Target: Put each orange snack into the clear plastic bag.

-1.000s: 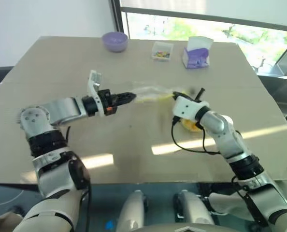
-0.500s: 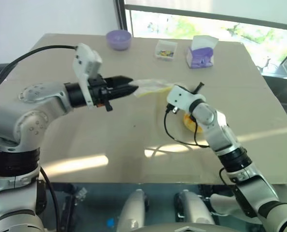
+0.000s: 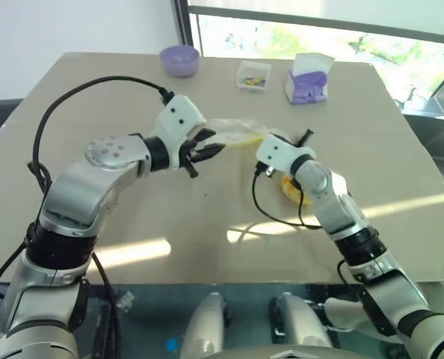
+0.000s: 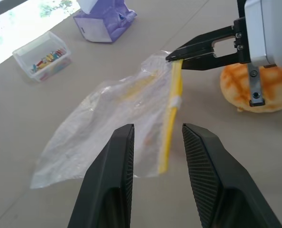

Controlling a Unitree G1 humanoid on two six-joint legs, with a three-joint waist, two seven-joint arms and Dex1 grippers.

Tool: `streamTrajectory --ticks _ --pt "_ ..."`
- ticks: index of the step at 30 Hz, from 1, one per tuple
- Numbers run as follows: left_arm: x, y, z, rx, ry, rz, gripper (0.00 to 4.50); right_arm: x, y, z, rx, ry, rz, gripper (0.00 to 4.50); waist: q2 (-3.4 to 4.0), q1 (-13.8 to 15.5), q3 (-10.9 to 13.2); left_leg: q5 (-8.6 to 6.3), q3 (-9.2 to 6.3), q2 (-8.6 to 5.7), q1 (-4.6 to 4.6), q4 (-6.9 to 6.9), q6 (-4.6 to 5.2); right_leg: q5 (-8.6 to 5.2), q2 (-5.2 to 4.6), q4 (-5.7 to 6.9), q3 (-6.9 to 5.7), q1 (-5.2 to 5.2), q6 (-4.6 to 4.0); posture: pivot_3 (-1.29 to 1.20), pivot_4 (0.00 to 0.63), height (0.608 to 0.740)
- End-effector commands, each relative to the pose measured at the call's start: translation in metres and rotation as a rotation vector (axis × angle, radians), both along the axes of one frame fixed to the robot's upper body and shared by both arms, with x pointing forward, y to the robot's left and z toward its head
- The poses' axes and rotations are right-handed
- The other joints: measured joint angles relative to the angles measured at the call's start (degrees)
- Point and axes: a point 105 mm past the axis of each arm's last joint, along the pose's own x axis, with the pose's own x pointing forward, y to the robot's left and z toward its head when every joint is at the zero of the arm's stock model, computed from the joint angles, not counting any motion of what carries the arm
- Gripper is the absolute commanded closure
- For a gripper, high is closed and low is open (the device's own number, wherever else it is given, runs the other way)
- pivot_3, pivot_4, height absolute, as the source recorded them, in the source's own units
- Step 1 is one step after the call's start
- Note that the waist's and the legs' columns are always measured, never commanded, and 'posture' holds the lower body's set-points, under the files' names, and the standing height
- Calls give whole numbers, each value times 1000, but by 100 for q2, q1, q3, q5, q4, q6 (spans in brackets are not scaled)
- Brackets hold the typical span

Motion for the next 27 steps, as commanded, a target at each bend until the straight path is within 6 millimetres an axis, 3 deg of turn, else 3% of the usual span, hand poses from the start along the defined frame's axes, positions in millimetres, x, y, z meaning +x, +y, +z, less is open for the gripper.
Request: streamTrajectory --ticks 1,5,9,17,20,22,23,27 --pt "1 -6 9 25 -69 -3 2798 -1 5 21 13 -70 21 4500 0 0 0 0 0 0 0 0 0 0 0 1 1 0 0 0 150 733" --pt "2 -13 0 37 -61 -4 2798 -2 5 23 14 -72 25 4500 0 6 1 0 1 1 0 0 0 0 2 2 2 -1 0 0 150 733" --pt "3 -18 -4 55 -73 -18 4475 -2 6 25 14 -78 31 4500 0 0 1 0 4 4 0 0 0 0 5 2 6 -3 0 0 150 733" --pt "14 -7 -18 153 -127 26 4475 -6 8 26 35 -64 57 4500 2 1 2 0 10 6 3 0 0 0 9 4 13 -5 0 0 150 733" --pt "22 1 -26 115 -258 7 4475 -15 10 10 17 52 162 4500 2 7 2 0 16 7 8 -2 0 0 9 5 18 -4 0 0 150 733" --pt "23 6 -32 45 -242 -30 4500 -17 4 10 21 65 162 3909 2 8 2 0 18 10 8 -4 0 1 8 2 19 -4 -1 0 150 733" --pt "24 9 -35 26 -232 -28 4500 -18 1 10 20 65 162 3823 2 18 2 0 17 11 6 -4 1 1 8 1 18 -5 -1 0 150 733" --pt "25 20 -47 -8 -227 -76 4500 -29 -11 14 73 78 181 2200 2 22 2 0 19 12 4 -5 1 1 8 2 17 -6 -1 0 150 733"
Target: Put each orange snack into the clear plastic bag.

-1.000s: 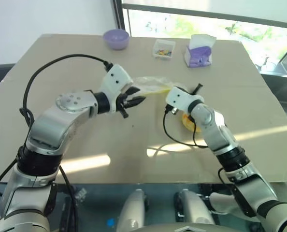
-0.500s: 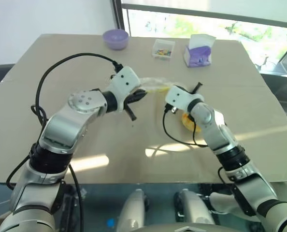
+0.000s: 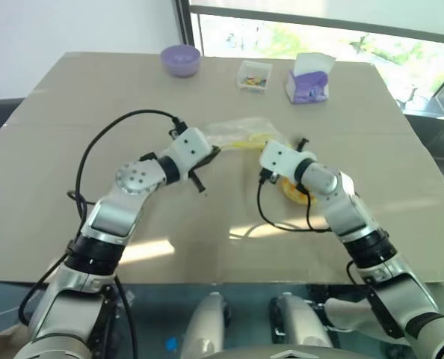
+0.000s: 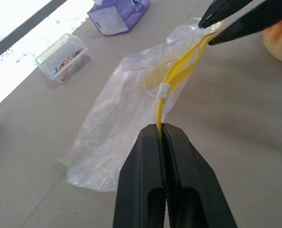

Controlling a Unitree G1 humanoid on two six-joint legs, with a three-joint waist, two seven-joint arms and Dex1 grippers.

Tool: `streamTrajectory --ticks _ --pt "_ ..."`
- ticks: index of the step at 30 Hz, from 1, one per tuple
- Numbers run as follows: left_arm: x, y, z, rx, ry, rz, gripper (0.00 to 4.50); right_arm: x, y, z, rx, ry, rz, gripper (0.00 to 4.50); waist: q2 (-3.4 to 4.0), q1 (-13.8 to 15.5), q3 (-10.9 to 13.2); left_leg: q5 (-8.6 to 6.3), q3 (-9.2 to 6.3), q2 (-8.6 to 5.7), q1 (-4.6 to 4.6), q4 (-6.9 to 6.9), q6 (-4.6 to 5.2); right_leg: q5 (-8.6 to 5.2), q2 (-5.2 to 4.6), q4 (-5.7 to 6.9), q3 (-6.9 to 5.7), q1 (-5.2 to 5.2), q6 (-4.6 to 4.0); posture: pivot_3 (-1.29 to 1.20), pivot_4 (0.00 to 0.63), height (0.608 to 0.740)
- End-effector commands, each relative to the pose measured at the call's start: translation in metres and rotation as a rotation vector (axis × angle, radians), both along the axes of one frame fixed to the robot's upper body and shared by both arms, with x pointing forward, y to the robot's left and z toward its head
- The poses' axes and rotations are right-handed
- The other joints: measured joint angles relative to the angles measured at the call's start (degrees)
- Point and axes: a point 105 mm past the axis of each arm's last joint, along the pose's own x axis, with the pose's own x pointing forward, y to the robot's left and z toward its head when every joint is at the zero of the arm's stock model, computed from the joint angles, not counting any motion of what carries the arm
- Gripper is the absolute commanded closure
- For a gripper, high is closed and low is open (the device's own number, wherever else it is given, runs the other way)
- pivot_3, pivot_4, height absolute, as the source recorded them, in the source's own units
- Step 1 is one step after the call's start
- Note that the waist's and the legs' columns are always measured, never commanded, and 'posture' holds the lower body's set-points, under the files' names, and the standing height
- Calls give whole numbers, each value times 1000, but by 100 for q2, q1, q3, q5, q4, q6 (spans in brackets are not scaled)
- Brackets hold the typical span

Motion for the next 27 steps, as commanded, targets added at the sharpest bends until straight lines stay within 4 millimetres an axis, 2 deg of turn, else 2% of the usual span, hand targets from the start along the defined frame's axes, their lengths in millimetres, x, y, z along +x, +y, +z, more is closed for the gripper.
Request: streamTrajectory --ticks 1,3,4,6,8,9,12,17,27 --pt "-1 8 8 -45 -49 -45 4500 -14 -11 24 76 -37 37 2200 0 1 0 0 0 0 0 0 0 0 0 0 0 0 0 0 150 733" --pt "-2 10 7 -94 -28 -63 4500 -21 -18 27 95 -25 44 2200 0 5 0 0 0 0 0 0 0 0 0 0 0 0 0 0 150 733" --pt "-2 11 7 -108 -25 -69 4500 -23 -21 29 124 -10 39 2465 0 5 0 -1 0 0 0 0 1 0 0 0 0 1 0 0 150 733" --pt "-4 11 7 -119 -20 -102 4500 -26 -20 29 171 34 47 3215 0 -3 0 -1 1 1 0 1 1 0 0 1 -1 1 1 0 150 733" --pt "-6 10 8 -149 -4 -127 4500 -28 -17 28 205 64 59 4169 0 -15 0 0 3 4 1 3 1 0 3 2 2 1 1 0 150 733" --pt "-8 8 8 -146 -6 -145 4500 -28 -11 28 247 87 64 4424 0 -16 0 0 5 6 5 4 1 0 6 4 4 1 1 0 150 733" --pt "-11 6 11 -145 -13 -168 4500 -27 9 28 361 155 85 4424 0 -28 0 0 7 21 6 6 1 1 24 4 9 1 0 0 150 733" --pt "-17 1 12 -141 -20 -207 4500 -26 24 29 415 184 96 4424 0 2 0 0 13 44 4 12 0 1 28 3 11 1 -1 0 150 733" --pt "-29 -7 12 -150 -19 -253 4500 -30 30 24 467 261 105 4424 0 -11 0 -1 15 50 3 16 0 1 32 4 12 0 -1 0 150 733"
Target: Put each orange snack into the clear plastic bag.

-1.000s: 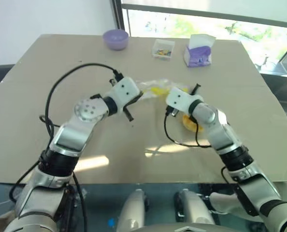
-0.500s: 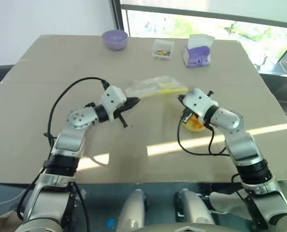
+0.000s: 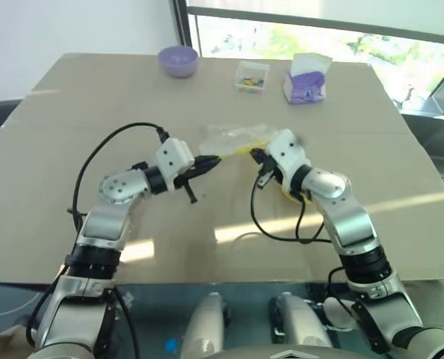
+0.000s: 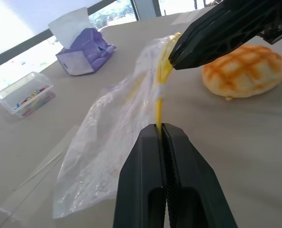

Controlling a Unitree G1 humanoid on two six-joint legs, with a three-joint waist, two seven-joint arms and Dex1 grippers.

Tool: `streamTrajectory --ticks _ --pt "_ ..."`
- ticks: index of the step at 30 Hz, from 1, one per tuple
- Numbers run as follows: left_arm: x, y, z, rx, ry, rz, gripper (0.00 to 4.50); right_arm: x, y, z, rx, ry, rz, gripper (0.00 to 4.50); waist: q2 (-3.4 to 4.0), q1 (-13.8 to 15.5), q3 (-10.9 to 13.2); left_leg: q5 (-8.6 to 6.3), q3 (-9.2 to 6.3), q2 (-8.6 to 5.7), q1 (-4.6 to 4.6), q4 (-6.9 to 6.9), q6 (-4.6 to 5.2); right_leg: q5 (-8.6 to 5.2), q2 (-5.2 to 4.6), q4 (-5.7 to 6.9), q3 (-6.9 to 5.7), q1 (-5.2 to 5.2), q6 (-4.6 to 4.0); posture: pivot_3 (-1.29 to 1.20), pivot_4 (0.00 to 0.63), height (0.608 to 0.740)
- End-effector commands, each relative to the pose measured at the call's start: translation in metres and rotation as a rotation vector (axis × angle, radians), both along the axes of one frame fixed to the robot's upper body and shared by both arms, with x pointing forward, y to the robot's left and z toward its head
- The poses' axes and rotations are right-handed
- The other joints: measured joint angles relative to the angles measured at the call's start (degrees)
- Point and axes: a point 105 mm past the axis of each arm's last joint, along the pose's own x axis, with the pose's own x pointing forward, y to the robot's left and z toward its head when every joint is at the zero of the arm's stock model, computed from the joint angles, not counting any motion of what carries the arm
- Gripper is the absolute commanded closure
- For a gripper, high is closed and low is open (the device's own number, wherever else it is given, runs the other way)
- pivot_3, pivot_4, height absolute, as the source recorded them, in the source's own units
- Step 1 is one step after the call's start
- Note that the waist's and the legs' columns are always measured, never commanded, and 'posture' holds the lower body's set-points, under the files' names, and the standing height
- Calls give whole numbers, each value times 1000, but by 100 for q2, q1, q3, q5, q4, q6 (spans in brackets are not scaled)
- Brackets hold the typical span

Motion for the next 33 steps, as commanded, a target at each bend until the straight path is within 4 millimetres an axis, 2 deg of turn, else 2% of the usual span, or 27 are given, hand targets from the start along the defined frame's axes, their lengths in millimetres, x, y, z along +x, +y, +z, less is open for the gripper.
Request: streamTrajectory --ticks 1,12,21,26,31,33 --pt "-9 -8 15 -31 -52 -47 4500 -3 4 10 37 -15 14 4424 0 0 0 0 0 0 1 0 0 0 0 1 0 0 0 0 150 733" --pt "-20 -10 5 28 -34 -106 4500 -3 1 16 107 32 19 4424 0 3 0 0 2 0 0 0 0 0 0 -1 2 0 0 0 150 733" --pt "-30 -6 -7 92 7 -178 4500 -3 -7 21 373 231 52 4424 1 4 0 0 2 3 1 0 0 0 1 0 2 0 0 0 150 733" --pt "-32 -4 -8 118 1 -204 4500 -5 -8 20 445 300 78 4424 2 1 1 0 3 2 0 0 0 0 0 -1 3 0 0 0 150 733" --pt "-28 -8 -3 84 -7 -202 4500 6 4 -6 113 65 -11 4424 4 -17 2 0 5 2 2 0 0 -1 1 -2 4 -1 0 0 150 733" --pt "-19 -6 -3 62 -5 -152 4500 8 9 -24 -115 -80 -5 4424 3 -7 1 0 5 2 1 0 0 -1 2 -2 4 -2 0 0 150 733"
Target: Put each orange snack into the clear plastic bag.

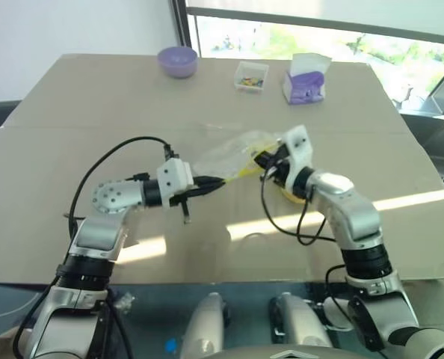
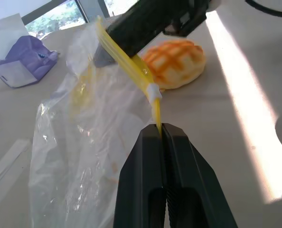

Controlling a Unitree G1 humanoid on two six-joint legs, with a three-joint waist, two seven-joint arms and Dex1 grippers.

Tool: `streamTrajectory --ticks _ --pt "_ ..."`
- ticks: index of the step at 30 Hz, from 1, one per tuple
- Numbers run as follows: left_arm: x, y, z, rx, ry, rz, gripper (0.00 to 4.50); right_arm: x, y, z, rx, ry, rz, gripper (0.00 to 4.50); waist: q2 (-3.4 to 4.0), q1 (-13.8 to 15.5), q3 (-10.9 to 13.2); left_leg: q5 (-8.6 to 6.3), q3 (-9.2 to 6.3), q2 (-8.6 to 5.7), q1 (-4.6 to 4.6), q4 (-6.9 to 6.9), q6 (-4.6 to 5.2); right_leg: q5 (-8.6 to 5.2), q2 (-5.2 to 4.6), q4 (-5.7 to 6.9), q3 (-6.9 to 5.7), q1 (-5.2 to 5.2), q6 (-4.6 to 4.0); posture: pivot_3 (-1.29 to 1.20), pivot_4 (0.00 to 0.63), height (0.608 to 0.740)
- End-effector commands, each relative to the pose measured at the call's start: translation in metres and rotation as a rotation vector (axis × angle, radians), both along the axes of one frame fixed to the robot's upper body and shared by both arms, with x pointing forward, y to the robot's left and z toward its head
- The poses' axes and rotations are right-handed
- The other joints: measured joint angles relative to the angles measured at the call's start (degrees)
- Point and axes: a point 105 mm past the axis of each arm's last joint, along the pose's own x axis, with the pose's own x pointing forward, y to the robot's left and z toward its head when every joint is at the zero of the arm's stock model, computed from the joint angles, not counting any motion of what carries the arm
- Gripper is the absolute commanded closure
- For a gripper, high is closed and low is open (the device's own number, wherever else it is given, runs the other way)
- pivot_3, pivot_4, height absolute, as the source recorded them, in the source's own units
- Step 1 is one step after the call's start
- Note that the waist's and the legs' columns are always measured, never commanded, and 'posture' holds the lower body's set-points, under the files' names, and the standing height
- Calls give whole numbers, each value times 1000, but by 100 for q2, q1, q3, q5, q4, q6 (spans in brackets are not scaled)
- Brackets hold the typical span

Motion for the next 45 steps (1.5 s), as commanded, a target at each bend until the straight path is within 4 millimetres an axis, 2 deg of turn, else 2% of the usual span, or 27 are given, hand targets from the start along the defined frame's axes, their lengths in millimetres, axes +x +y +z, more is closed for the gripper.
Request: streamTrajectory --ticks 1,12,13,15,16,17,20,21,22,24,32,38,45 --pt "12 0 12 -31 -43 58 4500 1 9 -11 -287 -257 32 4424 0 11 0 0 0 -1 0 0 0 0 0 0 0 1 0 0 150 733" --pt "21 4 7 0 -61 126 4500 24 -6 -22 -561 -456 -27 4424 -1 4 0 0 4 1 -1 2 0 0 3 0 6 -3 0 0 150 733" --pt "22 4 7 -5 -57 137 4500 25 -6 -23 -588 -473 -19 4050 -1 4 0 0 5 1 -1 2 0 0 2 0 6 -3 0 0 150 733" --pt "23 5 7 -18 -49 154 4500 26 -7 -24 -622 -494 -14 3697 -1 9 0 0 5 0 -2 2 0 0 2 0 7 -3 0 0 150 733" --pt "24 5 7 -21 -47 160 4500 26 -7 -23 -633 -509 -15 3350 -1 7 0 0 5 0 -1 2 0 0 2 0 7 -3 0 0 150 733" --pt "24 4 7 -23 -45 164 4500 27 -7 -23 -641 -521 -17 2806 -1 7 0 0 5 0 -1 2 0 0 2 0 7 -3 0 0 150 733" --pt "25 6 6 -38 -30 186 4500 28 -8 -20 -659 -552 -29 1629 -1 5 0 0 4 0 -2 2 0 0 2 0 7 -3 0 0 150 733" --pt "26 6 7 -43 -25 192 4500 29 -9 -18 -658 -561 -38 1030 -1 5 0 0 4 0 -2 2 0 0 2 0 7 -3 0 0 150 733" --pt "26 7 7 -49 -21 197 4500 30 -10 -16 -659 -572 -49 826 -1 5 0 0 4 0 -2 2 0 0 2 1 7 -3 0 0 150 733" --pt "28 9 9 -70 -12 215 4500 31 -12 -11 -663 -590 -60 63 -1 5 0 0 5 1 -1 2 0 1 2 1 8 -3 0 0 150 733" --pt "40 15 16 -133 21 304 4500 33 -28 7 -651 -599 -78 24 -1 17 0 0 3 -1 -2 2 0 1 0 0 7 -2 0 0 150 733" --pt "53 24 20 -151 22 396 4500 23 -39 17 -555 -540 -57 24 -1 13 0 0 1 1 -2 2 0 1 3 2 4 -2 0 0 150 733" --pt "58 26 26 -179 17 421 4500 7 -67 25 -270 -322 -157 24 -1 24 -1 0 1 1 -3 2 0 1 1 1 5 0 0 0 150 733"
